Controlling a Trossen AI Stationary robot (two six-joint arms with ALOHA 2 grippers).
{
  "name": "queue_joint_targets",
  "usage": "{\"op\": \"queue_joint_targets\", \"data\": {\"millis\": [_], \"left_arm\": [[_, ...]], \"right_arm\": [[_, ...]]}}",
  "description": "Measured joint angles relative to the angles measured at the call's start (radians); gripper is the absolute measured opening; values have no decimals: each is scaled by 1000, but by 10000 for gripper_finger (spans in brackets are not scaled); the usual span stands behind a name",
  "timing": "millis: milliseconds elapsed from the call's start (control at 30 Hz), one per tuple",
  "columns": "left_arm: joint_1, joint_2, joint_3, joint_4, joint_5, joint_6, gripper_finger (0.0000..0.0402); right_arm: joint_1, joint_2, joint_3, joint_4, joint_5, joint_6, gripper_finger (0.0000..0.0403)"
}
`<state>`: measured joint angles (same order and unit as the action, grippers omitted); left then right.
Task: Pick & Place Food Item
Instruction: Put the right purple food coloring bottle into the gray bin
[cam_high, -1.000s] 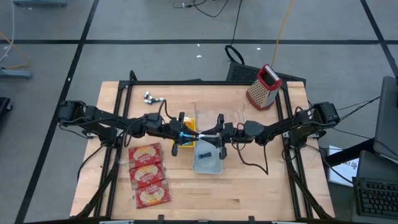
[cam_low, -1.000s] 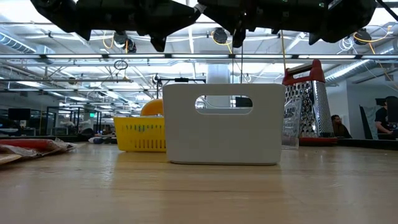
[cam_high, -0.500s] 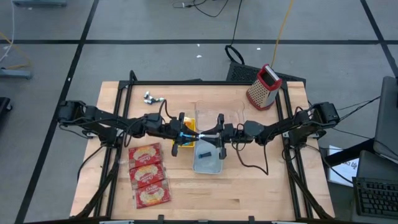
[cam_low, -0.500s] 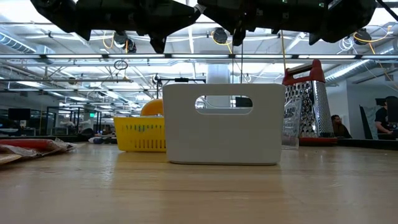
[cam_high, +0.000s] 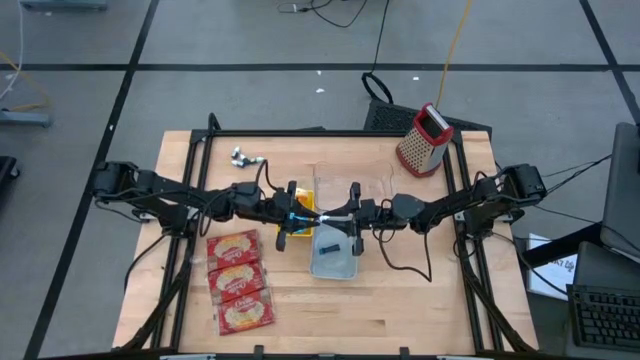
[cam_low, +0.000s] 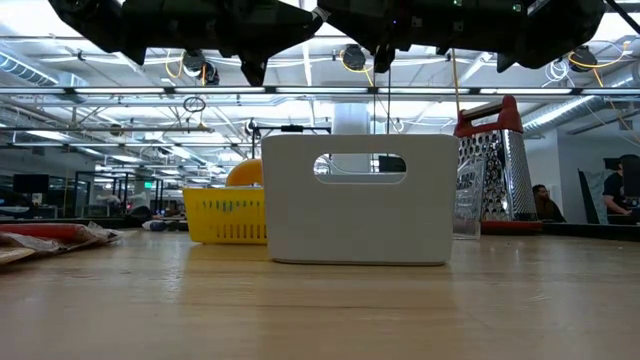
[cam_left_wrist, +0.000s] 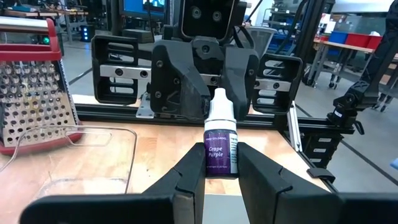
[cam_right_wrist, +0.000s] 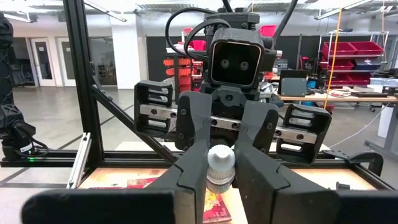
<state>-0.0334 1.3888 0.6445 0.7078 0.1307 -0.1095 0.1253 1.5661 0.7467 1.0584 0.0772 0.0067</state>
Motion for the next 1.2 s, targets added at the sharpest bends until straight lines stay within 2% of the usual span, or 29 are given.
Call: {"op": "queue_joint_targets", "data": {"millis": [233, 367, 533, 600, 733, 833, 1000, 1200], "left_arm": [[0, 0, 0, 2, -1, 9, 79], [-3, 0, -1, 10, -72, 7, 89], [-8, -3, -1, 10, -150, 26, 157], [-8, -16, -1, 9, -148, 27, 192], [-1, -64, 1, 34, -167, 37, 249], [5, -100, 1, -5, -150, 67, 279], [31, -180, 1, -94, -219, 75, 306], [55, -244, 1, -243, -390, 44, 307]], "right_arm": [[0, 0, 0, -2, -1, 0, 51], [-1, 0, 0, -1, 4, 0, 50], [-2, 0, 0, -31, 7, 24, 49], [-2, 0, 1, -43, -32, 33, 49], [6, 4, -1, -84, -181, 71, 49], [9, 1, 0, -144, -209, 87, 49], [48, 2, 0, -309, -224, 87, 48], [77, 2, -1, -496, -212, 87, 48]]}}
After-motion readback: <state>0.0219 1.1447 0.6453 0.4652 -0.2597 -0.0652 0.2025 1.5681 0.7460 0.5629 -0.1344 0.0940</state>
